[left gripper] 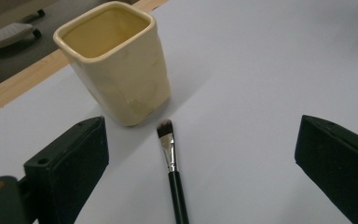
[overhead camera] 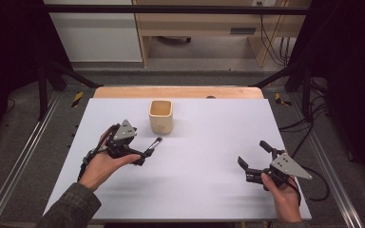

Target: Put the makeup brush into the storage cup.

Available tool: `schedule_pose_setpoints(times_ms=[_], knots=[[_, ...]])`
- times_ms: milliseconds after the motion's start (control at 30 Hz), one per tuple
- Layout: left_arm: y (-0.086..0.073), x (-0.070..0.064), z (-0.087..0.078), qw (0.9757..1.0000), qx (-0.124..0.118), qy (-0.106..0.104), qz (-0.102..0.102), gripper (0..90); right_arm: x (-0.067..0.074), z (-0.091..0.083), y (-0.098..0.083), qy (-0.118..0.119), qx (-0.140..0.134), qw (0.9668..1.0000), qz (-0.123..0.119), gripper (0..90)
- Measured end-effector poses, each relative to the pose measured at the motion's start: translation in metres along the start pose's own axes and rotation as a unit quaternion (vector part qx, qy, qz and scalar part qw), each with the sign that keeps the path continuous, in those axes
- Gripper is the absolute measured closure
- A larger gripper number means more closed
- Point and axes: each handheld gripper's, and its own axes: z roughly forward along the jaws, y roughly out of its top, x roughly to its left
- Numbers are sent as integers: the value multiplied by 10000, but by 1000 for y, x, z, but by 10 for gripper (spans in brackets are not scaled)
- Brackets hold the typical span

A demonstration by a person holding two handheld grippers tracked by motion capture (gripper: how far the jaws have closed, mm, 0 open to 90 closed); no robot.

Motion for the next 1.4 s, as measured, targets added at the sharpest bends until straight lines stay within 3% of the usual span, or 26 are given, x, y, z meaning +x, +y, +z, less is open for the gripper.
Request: schedule_pose_setpoints(times_ms=[400,767,1400], knots=[[-5,9,12,9980,630,6,-46,29,1,0,-1,-9,27,10000,-1,27],[-1,10,17,9973,730,50,2,29,0,0,-1,-17,35,10000,-1,26],[3,9,40,9925,1220,79,46,33,-1,-1,-1,-33,4,10000,21,26]])
